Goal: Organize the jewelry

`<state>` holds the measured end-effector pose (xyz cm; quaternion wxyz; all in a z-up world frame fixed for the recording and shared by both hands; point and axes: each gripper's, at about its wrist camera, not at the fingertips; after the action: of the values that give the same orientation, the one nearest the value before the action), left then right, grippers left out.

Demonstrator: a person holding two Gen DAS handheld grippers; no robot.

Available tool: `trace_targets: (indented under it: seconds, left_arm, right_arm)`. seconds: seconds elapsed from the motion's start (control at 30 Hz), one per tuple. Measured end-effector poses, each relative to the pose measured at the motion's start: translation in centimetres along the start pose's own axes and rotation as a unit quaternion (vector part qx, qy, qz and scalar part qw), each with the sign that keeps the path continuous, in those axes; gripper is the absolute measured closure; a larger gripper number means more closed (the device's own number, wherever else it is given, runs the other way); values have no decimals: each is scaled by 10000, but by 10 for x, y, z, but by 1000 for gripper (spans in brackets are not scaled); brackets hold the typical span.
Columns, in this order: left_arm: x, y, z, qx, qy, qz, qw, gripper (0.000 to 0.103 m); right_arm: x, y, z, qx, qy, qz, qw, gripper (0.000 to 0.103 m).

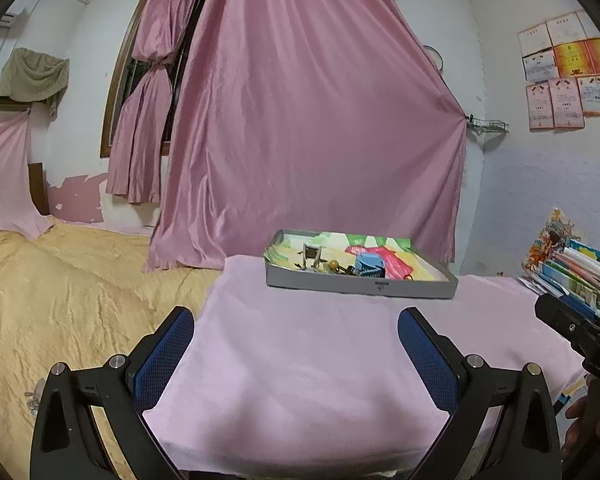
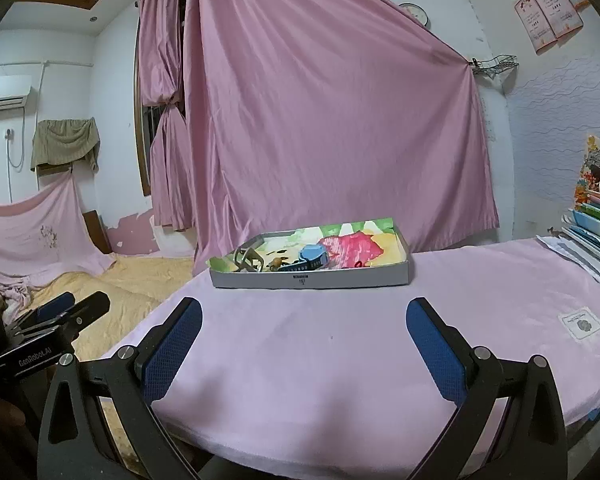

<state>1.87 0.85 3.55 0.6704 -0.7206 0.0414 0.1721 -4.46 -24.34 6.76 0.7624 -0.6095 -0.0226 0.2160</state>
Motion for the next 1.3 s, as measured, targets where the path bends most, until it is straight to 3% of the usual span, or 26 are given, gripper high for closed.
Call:
trace_targets:
  seconds: [1.3]
  left_arm:
    - [-5, 6, 0, -21, 1, -24, 10000, 0]
  right_arm:
    - [1, -1, -1, 61, 27, 48, 10000, 2]
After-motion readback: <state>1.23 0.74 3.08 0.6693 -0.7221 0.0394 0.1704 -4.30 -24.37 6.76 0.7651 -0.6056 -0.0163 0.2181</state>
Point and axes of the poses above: each gripper's, at about its wrist camera, not at the fingertips, and x roughly the way its jaws point, z to its left, y to its underside, and after that the axes turned 14 degrees about -y, right-handed
